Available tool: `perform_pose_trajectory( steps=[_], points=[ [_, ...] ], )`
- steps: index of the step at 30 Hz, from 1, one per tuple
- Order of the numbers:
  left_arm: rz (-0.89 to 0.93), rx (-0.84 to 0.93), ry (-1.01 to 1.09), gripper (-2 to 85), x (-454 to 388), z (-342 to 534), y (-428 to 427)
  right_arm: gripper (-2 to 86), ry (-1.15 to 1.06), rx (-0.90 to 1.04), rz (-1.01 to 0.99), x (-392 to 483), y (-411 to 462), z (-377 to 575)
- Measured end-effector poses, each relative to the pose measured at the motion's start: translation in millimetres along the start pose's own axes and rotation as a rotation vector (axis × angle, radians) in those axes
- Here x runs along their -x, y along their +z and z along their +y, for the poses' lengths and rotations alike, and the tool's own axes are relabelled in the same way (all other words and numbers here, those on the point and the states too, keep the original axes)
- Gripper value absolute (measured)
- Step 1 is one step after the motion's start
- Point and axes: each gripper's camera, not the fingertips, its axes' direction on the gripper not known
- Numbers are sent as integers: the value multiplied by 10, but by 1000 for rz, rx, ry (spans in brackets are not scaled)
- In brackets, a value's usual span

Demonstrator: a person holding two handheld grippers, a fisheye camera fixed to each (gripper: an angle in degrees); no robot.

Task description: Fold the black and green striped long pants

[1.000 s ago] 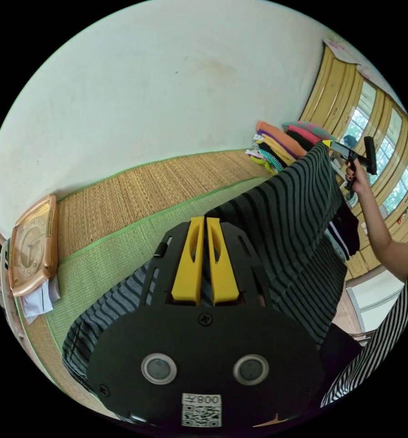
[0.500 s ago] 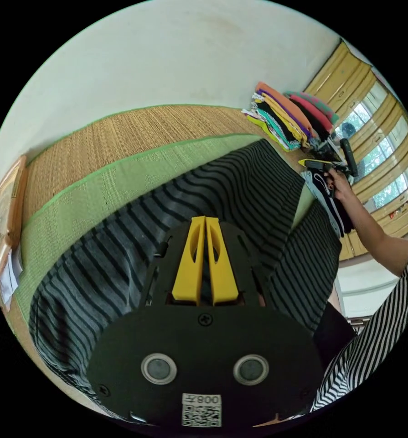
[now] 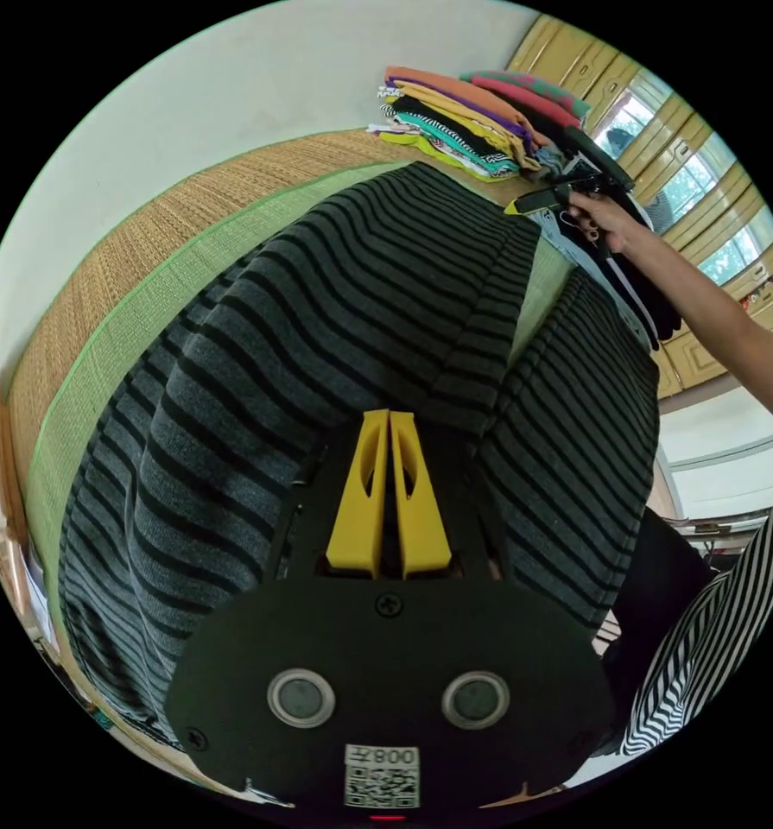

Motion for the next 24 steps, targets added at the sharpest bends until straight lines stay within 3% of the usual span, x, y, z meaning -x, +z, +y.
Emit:
perform_pose_trajectory(
  steps=[9,14,24],
  points=[
    [66,-134,-53,5,130,151,-182,9,-9,-60,-201,-297,-341,-89],
    [10,25,23,26,45,119,102,9,21,-122,-321,-477,-490,-62],
    [-19,-93,-50,8,126,283,-70,6,42,-195,-439,-577,-747,-223]
  ],
)
